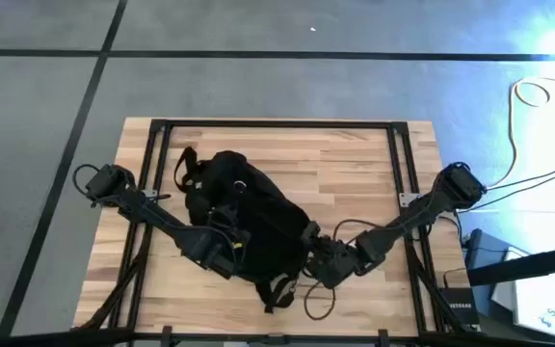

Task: Unpack backpack
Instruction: Close the black backpack

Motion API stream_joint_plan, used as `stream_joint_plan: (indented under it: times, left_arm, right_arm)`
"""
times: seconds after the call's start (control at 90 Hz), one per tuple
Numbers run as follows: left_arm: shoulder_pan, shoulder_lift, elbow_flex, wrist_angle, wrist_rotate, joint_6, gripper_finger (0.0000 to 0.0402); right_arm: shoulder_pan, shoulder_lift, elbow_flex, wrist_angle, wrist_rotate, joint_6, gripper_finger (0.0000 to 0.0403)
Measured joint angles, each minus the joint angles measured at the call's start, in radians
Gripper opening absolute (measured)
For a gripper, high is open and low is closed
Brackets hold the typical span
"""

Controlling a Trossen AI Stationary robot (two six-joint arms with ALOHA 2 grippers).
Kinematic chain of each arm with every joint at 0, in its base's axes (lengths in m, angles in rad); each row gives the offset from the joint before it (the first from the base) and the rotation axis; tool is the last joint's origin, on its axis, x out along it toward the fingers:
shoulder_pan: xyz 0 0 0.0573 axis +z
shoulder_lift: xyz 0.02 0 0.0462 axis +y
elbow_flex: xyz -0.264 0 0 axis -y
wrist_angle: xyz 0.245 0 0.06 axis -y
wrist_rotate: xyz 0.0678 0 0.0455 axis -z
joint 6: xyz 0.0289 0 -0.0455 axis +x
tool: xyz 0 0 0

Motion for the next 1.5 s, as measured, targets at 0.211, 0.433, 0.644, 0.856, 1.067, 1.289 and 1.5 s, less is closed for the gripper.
stream_joint_plan:
  times: [0.211,0.433,0.644,0.856,1.067,1.289,1.5]
  left_arm:
    - [0.0,0.0,0.0,0.019,-0.001,0.028,0.0]
    - [0.0,0.0,0.0,0.019,-0.003,0.03,0.0]
    - [0.0,0.0,0.0,0.019,-0.008,0.05,0.0]
    - [0.003,0.0,0.001,0.023,-0.005,0.091,0.0]
    - [0.018,0.0,0.003,0.026,0.0,0.133,0.0]
    - [0.041,0.0,0.004,0.026,0.001,0.173,0.0]
    - [0.07,0.0,0.003,0.019,-0.001,0.215,0.0]
  right_arm:
    - [-0.026,0.0,0.0,-0.011,0.056,-0.225,0.0237]
    - [-0.06,0.0,0.0,-0.011,-0.06,-0.379,0.0234]
    - [-0.05,0.004,0.0,-0.004,-0.059,-0.381,0.0132]
    - [0.016,0.004,0.03,0.013,-0.037,-0.252,0.0016]
    - [0.083,0.005,0.08,0.001,-0.031,-0.092,0.0004]
    - [0.137,0.005,0.126,-0.051,-0.029,-0.014,0.0001]
    - [0.157,0.005,0.135,-0.161,-0.026,0.113,0.0]
